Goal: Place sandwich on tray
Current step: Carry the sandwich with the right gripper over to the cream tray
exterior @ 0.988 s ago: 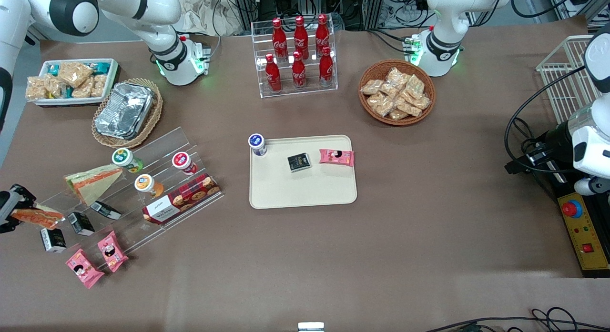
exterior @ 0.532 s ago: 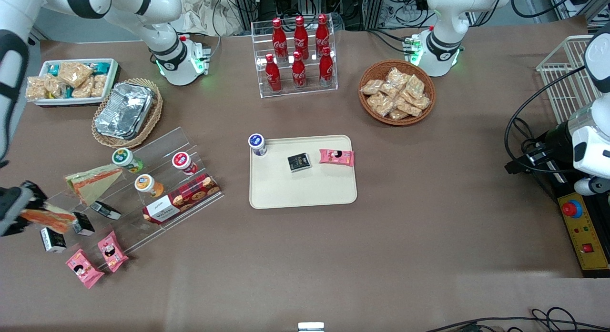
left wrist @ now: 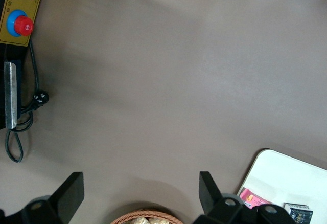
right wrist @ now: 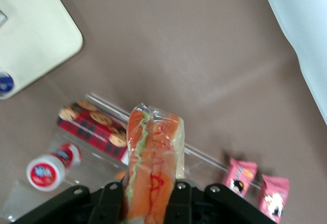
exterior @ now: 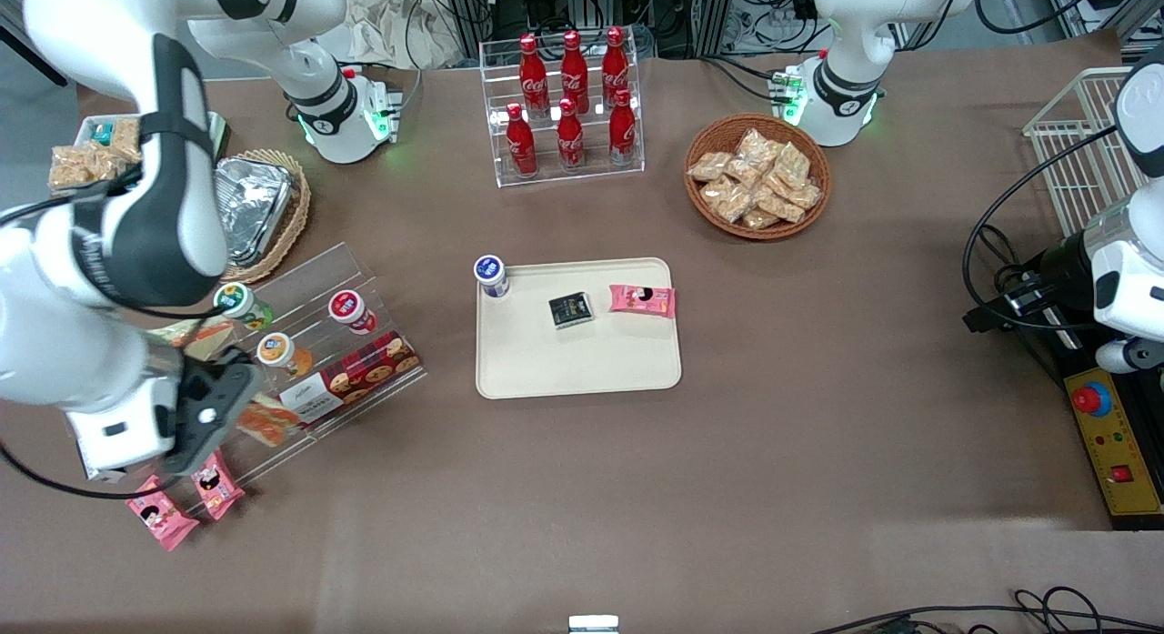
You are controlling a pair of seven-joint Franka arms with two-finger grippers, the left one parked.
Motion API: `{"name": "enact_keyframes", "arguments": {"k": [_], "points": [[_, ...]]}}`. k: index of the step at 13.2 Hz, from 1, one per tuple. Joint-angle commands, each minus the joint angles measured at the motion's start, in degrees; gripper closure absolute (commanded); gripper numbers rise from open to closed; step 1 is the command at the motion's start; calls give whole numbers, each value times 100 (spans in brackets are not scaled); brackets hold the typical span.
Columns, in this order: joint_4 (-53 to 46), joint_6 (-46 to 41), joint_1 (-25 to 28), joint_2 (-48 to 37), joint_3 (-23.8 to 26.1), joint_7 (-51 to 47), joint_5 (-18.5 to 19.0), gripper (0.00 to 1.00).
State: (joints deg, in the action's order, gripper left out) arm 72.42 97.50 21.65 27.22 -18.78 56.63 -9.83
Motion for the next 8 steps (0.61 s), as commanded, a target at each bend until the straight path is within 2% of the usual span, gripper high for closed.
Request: {"name": "enact_keyframes", "arguments": {"k": [1,6,8], "points": [[-97,207,277,143,111,-248,52,100],[-17,629,1042,494,129,-599,-10,100],[17,875,1349,634,129,-1037,-368,100]]}}
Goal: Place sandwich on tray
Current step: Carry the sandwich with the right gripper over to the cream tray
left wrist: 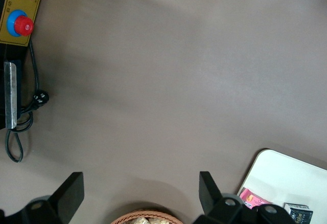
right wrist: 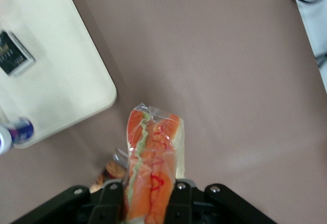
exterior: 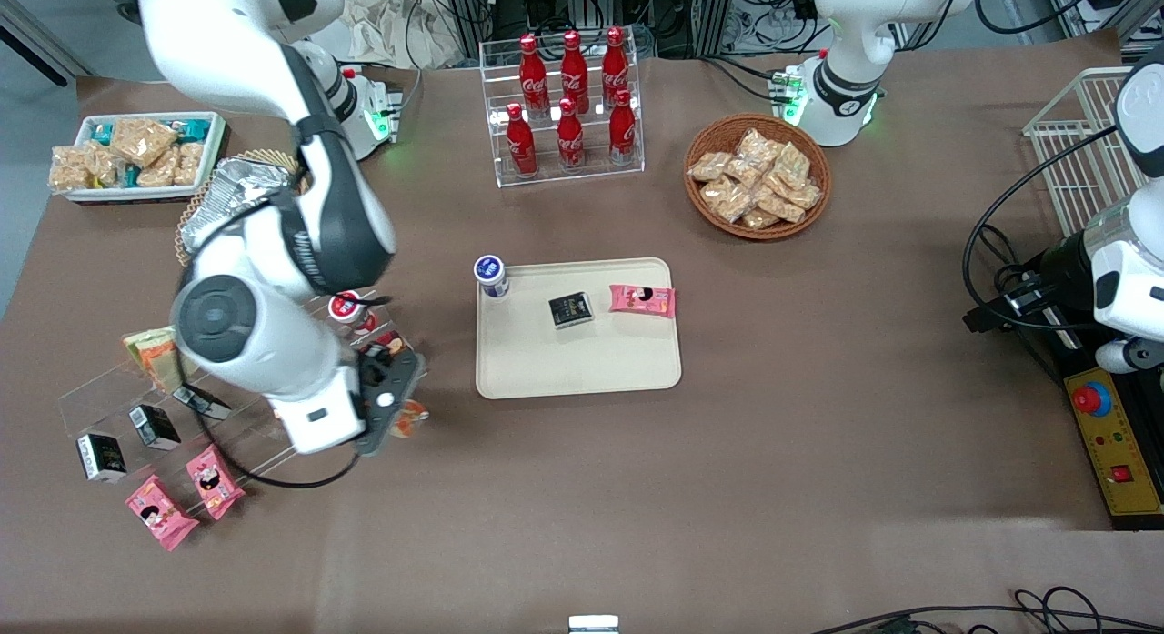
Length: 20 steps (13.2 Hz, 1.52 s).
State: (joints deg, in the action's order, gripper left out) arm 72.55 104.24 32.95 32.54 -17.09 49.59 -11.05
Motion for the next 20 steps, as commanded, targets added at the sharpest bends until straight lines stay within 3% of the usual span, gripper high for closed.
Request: {"name": "enact_keyframes", "arguments": {"k": [1,6,8,11,16,17,18,20], "points": [[75,376,368,181,-40,-475,-301,100],[435,1150,1195,664,-31,-511,-345,100],[584,1466,1467,806,13,-511,-774,100],[1208,2676,1985,1016,13,-616,-838,100],[1227,3128,2136,1395,13,-775,-811,100],[1218,3129,2145,1395,13,-784,-811,85],[1209,3129,2119,1386,13,-758,-794,1],[1174,3094,2066,1325,13,-775,-829,1]]}}
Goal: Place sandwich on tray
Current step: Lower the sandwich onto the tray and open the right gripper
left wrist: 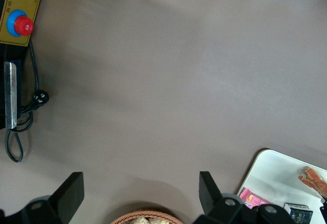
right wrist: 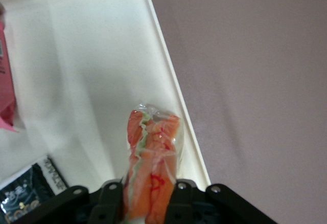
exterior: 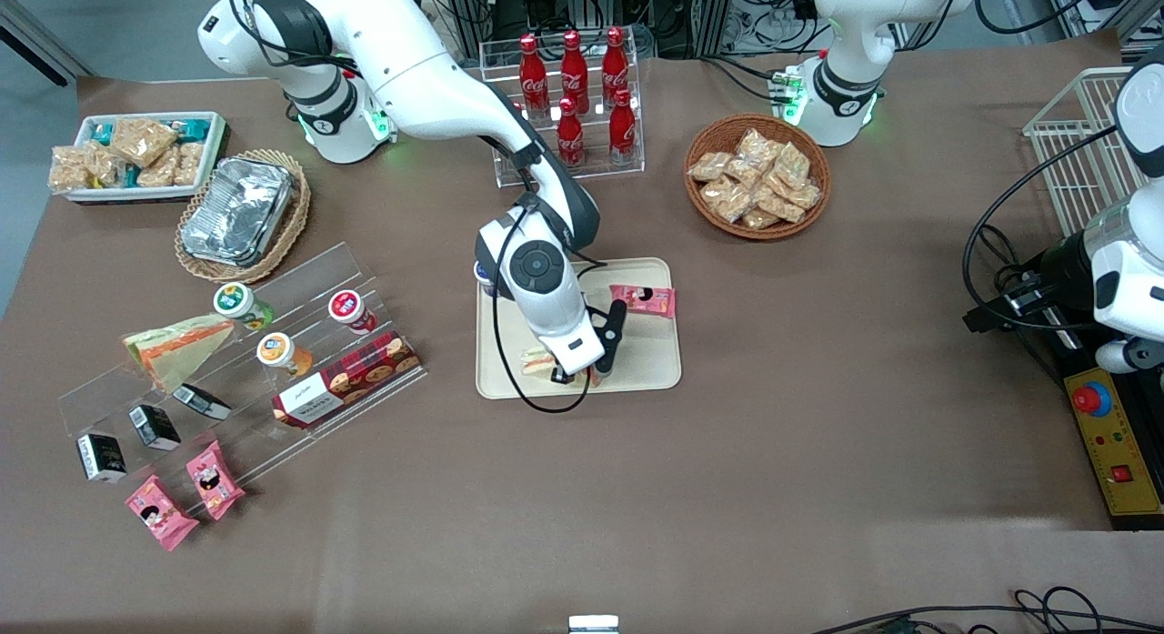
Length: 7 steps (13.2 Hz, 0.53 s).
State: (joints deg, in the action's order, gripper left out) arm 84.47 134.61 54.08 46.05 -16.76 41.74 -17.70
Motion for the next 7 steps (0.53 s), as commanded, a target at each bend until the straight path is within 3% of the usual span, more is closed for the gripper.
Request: {"name": "enact_keyframes", "arguments": {"k": [1,7], "points": [[-18,4,-91,-78,-29,36,-164,1],[-44,-751,-311,-666,-29,62,-173,1]]}}
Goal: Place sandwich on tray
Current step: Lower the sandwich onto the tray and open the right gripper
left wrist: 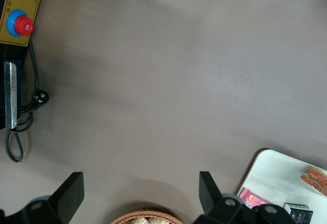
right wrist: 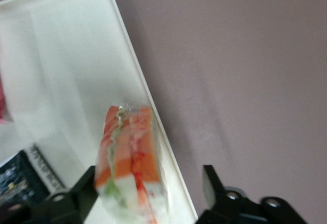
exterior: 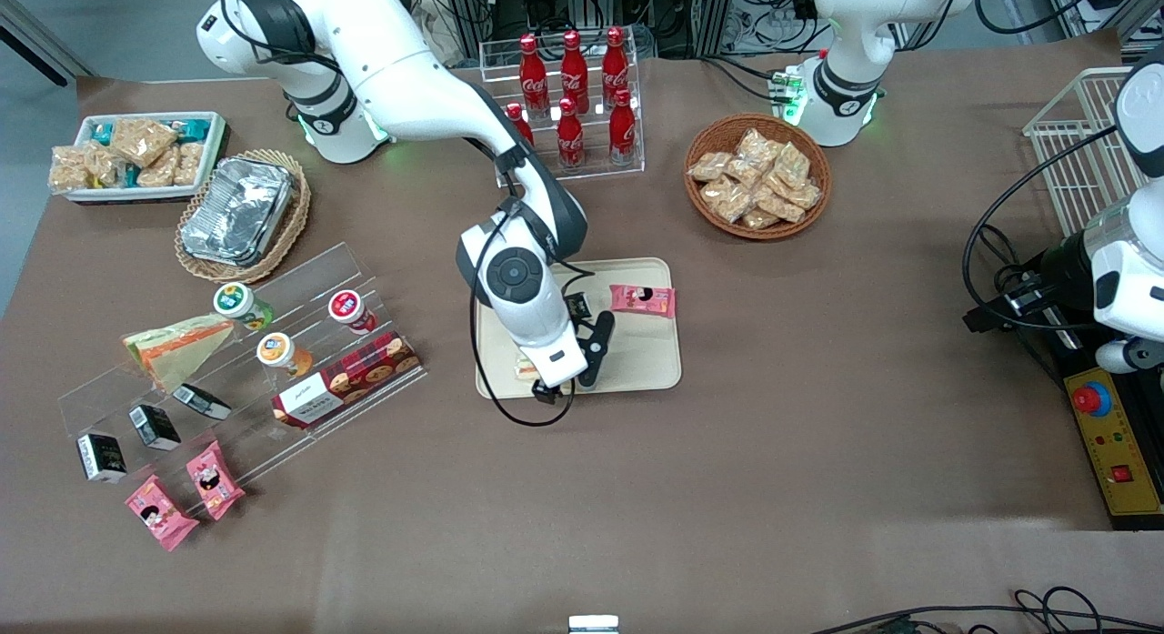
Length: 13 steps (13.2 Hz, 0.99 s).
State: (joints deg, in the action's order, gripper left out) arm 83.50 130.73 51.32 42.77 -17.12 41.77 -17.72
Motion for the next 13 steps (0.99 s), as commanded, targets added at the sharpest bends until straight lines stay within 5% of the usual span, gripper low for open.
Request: {"name": "enact_keyframes", "arguments": {"k": [1,10,13], "points": [[52,-512,-34,-453,7,50,-170,1],[52,-2849,-790,-1832,-72,-2,-109,1],[61,-3211,-808,-2193,-484,-29,-13,1]]}}
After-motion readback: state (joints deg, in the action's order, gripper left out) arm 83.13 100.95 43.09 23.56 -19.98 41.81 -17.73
